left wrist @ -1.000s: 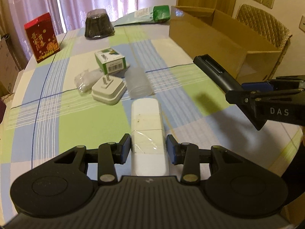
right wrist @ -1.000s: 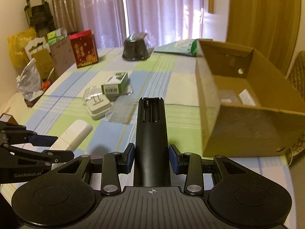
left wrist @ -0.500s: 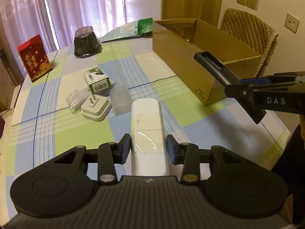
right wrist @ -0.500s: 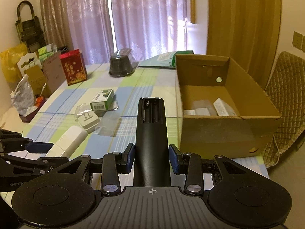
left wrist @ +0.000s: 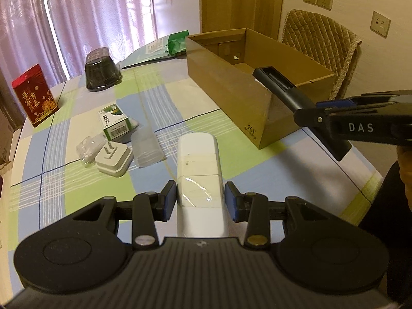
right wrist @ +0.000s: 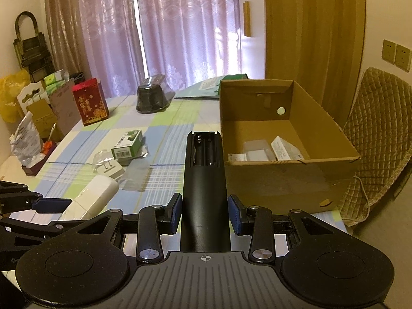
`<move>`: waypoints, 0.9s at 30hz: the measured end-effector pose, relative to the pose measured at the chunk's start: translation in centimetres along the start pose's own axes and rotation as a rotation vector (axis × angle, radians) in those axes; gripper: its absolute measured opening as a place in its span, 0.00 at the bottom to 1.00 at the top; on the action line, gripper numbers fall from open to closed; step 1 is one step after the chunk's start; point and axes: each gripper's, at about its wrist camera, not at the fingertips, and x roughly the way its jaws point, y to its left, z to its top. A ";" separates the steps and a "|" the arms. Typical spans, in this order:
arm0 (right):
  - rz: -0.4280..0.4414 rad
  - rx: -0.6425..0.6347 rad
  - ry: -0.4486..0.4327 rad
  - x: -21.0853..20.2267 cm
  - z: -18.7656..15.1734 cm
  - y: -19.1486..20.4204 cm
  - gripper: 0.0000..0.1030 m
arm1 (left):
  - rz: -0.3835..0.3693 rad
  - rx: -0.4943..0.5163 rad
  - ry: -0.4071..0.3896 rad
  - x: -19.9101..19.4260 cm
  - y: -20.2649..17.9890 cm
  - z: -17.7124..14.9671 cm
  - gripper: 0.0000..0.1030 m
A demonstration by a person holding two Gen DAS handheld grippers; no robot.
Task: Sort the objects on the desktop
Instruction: 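Carry the white stick with the left tool while the right tool carries the black remote to the box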
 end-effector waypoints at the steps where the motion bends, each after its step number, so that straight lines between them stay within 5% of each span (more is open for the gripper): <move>1: -0.002 0.001 -0.001 0.0 0.0 -0.2 0.36 | -0.002 0.002 -0.001 0.0 -0.1 0.1 0.34; 11: -0.039 0.019 -0.030 -0.9 1.2 -3.3 0.36 | -0.037 0.051 -0.032 0.9 -2.1 3.0 0.34; 27: -0.087 0.065 -0.054 2.8 8.6 -13.1 0.36 | -0.145 0.100 -0.118 7.1 -7.1 14.6 0.34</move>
